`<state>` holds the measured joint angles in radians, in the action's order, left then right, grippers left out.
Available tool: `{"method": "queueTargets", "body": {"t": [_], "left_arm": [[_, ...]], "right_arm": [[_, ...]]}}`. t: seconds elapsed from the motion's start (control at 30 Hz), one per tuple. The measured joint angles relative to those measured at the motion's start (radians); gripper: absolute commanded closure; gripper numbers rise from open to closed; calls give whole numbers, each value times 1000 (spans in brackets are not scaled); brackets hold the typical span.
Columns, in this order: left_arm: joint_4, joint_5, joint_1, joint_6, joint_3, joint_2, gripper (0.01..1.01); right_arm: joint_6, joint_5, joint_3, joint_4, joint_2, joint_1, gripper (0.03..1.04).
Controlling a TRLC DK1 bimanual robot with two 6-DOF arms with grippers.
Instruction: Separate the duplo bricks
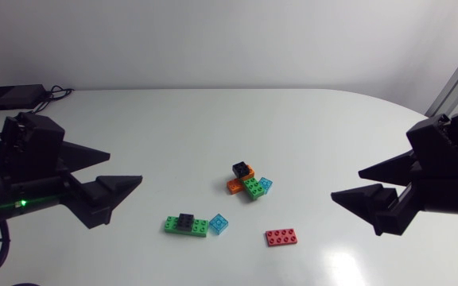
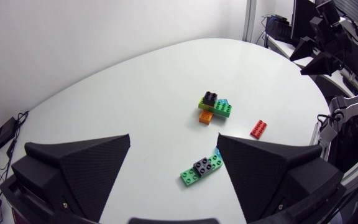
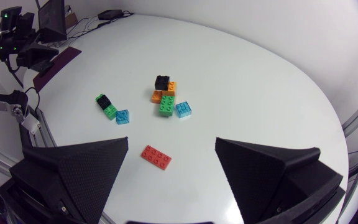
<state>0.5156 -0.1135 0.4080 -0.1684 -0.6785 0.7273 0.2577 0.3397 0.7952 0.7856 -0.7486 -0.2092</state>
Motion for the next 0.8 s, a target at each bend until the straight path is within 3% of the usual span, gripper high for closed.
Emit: {"method": "queueTargets", "body": {"t": [0.53,0.8], "left_arm": [[0,0,0,-2,2,0,56],[-1,-40,-65,-109,29,-1,56]], "right_arm": [[0,0,-2,0,0,-11,57],[0,0,-2,-2,-1,-58,57]]}}
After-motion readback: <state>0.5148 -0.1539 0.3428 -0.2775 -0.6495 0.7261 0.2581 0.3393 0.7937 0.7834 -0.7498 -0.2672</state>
